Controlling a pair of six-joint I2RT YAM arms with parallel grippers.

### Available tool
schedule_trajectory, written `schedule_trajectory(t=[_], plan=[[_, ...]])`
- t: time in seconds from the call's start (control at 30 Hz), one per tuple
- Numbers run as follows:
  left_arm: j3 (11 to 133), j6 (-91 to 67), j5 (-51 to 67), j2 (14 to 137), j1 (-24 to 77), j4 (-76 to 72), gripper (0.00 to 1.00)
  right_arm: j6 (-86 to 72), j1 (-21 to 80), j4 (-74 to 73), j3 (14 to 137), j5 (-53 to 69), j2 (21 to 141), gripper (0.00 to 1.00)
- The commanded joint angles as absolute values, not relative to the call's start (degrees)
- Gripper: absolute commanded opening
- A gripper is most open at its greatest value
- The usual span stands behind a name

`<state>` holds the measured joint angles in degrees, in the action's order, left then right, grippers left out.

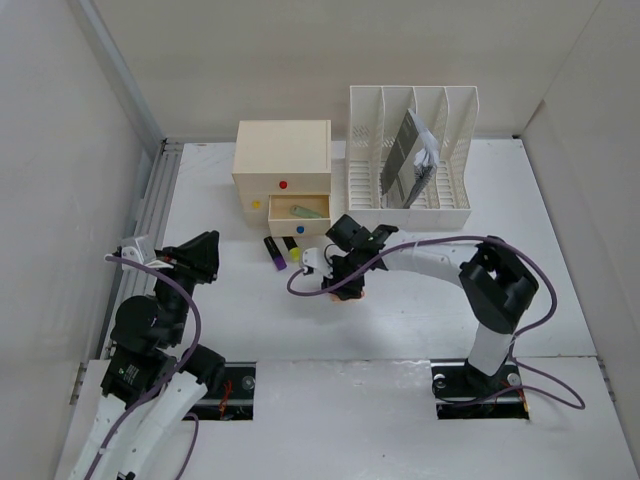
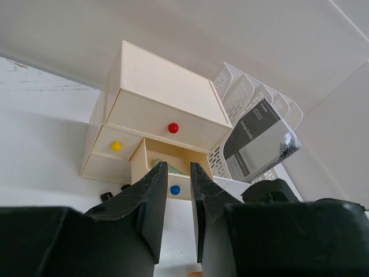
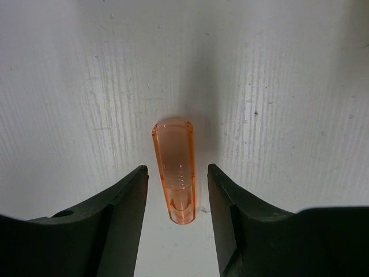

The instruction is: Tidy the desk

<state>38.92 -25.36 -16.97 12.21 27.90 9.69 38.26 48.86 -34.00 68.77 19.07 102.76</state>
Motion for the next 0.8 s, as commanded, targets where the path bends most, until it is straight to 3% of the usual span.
schedule_trajectory(t=[0.0, 0.6, 0.7, 0.77], plan=[[38.76, -25.22, -16.61, 11.51, 27.69, 7.38, 0.20, 37.35, 49.57, -32.43, 68.29, 20.83, 102.92, 0.52], [38.76, -25.22, -17.14, 11.51, 27.69, 7.38, 0.20, 36.83, 50.09, -31.38, 69.43, 19.69, 107.40, 0.54], [38.76, -25.22, -17.14, 11.51, 27.69, 7.38, 0.20, 36.83, 50.10, -30.85, 68.91, 18.99, 108.01, 0.43], [38.76, -25.22, -17.14, 11.51, 27.69, 7.38, 0.20, 36.83, 50.71, -30.32, 68.91, 18.11, 108.02, 0.30]])
